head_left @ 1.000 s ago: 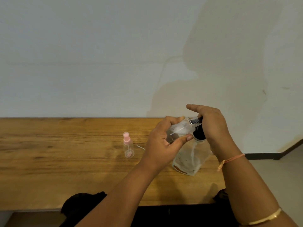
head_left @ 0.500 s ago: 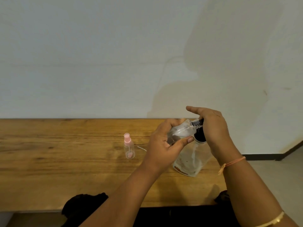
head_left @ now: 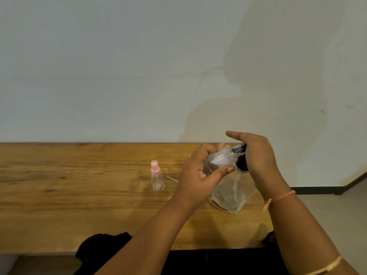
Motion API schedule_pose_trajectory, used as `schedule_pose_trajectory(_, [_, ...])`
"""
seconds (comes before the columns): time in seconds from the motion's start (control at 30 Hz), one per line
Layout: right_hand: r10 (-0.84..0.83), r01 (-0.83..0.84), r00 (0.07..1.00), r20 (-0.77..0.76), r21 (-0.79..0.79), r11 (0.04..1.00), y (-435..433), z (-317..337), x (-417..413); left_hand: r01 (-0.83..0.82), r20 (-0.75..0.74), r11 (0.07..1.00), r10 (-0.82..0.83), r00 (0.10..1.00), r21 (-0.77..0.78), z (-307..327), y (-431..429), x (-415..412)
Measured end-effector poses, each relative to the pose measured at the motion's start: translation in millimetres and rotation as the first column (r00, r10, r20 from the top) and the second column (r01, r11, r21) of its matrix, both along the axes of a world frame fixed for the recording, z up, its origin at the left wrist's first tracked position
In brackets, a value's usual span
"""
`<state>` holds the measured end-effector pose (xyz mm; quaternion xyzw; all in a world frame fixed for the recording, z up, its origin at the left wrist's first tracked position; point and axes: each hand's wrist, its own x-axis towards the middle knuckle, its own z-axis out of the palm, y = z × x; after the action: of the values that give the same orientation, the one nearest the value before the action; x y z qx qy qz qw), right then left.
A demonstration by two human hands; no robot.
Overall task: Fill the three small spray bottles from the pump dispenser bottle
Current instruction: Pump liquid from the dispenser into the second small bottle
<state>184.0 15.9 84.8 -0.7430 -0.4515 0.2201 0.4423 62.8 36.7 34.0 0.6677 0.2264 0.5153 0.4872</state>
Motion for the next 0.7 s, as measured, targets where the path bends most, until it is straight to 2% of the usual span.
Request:
schedule_pose_trajectory(0.07, [-0.028, 0.035, 0.986, -0.167, 0.041, 0.999, 3.0, 5.2, -0.2, 0.005, 0.017, 1.0, -0.005, 1.0, 0.02, 0.7, 0.3, -0.1])
schedule_pose_trajectory(0.1, [-0.022, 0.028, 0.99, -0.143, 0.035, 0.999, 4.2, 7.0, -0.2, 0.005, 0.019, 1.0, -0.006, 1.0, 0.028, 1.0, 0.9, -0.1])
schedule_pose_trajectory(0.23, [0.005, -0.004, 1.0, 0.019, -0.045, 0.999, 7.6, 2.2, 4.5, -0.009, 0.01, 1.0, 0.008, 1.0, 0.007, 0.1, 2.8, 1.2])
schedule_pose_trajectory(0.33, [0.058, -0.001, 0.956, 0.287, -0.195, 0.981, 7.3, -2.5, 5.4, -0.005, -0.025, 1.0, 0.004, 1.0, -0.025, -2.2, 1.4, 1.6])
schedule_pose_trajectory(0.4, [0.085, -0.01, 0.94, 0.33, -0.223, 0.975, 6.9, -5.5, 6.1, -0.01, -0.028, 0.999, 0.009, 1.0, -0.036, -3.1, 1.0, 1.5])
schedule_pose_trajectory(0.47, [0.082, -0.025, 0.952, 0.296, -0.193, 0.981, 6.4, -8.1, 7.2, -0.011, -0.02, 1.0, 0.011, 1.0, -0.029, -2.1, 1.1, 1.5])
schedule_pose_trajectory(0.53, [0.037, -0.031, 0.997, 0.075, -0.083, 0.996, 5.0, -2.1, 5.1, -0.011, -0.007, 1.0, 0.011, 1.0, -0.021, -0.4, 1.0, 1.6])
schedule_pose_trajectory(0.57, [0.011, -0.012, 0.997, -0.073, -0.02, 1.0, 5.5, 1.8, 2.8, -0.011, 0.001, 1.0, 0.011, 1.0, -0.014, 0.2, 1.4, 1.4])
schedule_pose_trajectory(0.6, [-0.008, 0.01, 0.989, -0.149, 0.012, 1.0, 6.2, 6.6, 0.6, -0.014, 0.009, 1.0, 0.014, 1.0, -0.003, 0.4, 1.9, 1.1])
schedule_pose_trajectory(0.7, [-0.005, 0.009, 0.992, -0.122, 0.032, 0.999, 8.0, 9.5, 0.2, -0.018, 0.014, 1.0, 0.018, 1.0, 0.015, 0.8, 4.2, 0.8])
